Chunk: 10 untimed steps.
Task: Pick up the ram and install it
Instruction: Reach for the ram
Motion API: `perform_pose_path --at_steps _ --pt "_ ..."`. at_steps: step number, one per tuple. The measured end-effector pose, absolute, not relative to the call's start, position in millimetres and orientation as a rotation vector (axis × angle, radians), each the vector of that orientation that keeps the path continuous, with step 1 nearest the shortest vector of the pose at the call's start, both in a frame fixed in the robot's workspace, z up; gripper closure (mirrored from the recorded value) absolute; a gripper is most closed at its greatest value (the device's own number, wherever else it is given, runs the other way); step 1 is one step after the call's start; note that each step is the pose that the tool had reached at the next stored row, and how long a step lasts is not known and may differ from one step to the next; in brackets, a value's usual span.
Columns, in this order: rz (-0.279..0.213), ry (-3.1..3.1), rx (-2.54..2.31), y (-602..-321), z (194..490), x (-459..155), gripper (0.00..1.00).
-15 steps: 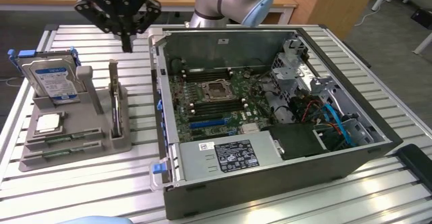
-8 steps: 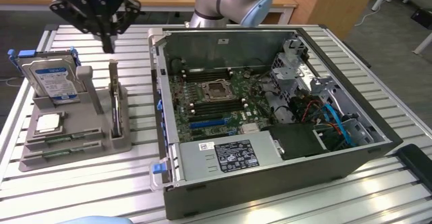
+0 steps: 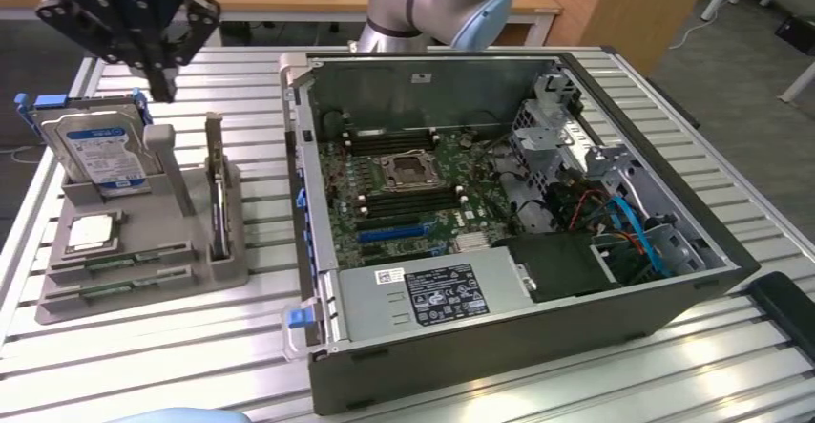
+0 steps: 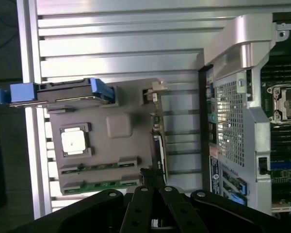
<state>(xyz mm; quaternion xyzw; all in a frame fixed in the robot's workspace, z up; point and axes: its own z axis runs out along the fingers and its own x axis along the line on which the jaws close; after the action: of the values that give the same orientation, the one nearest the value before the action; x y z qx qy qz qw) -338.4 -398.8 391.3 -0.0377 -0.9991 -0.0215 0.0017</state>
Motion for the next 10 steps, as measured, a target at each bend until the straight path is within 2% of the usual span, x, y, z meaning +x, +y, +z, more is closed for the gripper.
perform_pose_path --at_steps 10 --pt "-0.068 -3.135 -0.118 -398.9 391.1 -383.9 0.9"
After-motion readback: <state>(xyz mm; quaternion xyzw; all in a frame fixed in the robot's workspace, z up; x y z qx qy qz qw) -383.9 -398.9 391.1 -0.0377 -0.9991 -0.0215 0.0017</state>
